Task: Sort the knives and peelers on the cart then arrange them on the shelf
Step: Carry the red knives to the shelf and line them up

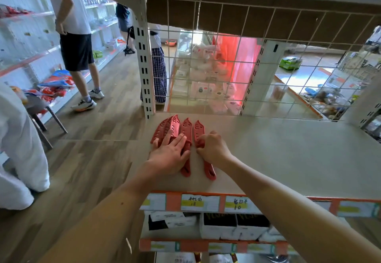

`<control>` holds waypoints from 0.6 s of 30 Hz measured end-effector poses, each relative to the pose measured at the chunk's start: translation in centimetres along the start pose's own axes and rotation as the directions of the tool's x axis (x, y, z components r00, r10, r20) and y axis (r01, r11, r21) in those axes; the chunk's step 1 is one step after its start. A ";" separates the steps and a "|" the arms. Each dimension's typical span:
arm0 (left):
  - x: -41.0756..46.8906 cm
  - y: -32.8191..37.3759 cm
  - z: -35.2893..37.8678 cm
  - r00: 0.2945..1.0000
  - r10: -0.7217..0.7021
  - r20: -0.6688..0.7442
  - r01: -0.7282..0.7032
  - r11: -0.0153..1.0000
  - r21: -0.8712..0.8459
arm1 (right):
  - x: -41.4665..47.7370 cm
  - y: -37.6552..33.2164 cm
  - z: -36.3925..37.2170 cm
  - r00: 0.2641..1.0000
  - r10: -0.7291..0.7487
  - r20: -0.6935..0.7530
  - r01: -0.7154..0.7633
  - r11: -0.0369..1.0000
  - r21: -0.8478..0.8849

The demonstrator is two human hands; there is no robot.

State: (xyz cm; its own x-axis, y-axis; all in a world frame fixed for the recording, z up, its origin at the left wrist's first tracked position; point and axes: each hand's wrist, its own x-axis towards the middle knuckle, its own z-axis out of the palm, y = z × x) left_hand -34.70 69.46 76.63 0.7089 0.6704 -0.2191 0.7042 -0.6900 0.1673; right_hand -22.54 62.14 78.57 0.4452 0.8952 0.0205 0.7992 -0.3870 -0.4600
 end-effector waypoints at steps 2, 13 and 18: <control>0.0 -0.1 0.0 1.000 -0.006 -0.014 0.005 0.999 -0.032 | 0.1 0.0 0.0 1.000 0.007 -0.001 -0.007 1.000 0.018; 0.2 -0.2 0.3 0.997 -0.066 -0.045 0.062 0.994 -0.084 | 0.0 -0.2 0.9 0.999 -0.041 -0.017 0.041 0.999 0.016; 0.1 -0.2 0.3 0.997 -0.061 -0.052 0.057 0.994 -0.088 | 0.0 -0.2 0.7 0.999 -0.042 -0.022 0.042 0.999 0.022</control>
State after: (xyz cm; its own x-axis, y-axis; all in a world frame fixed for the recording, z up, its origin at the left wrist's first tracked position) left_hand -34.80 69.62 76.25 0.6654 0.7248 -0.1788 0.7440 -0.6241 0.2387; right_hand -22.93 62.39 78.07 0.4202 0.9055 0.0588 0.8082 -0.3440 -0.4779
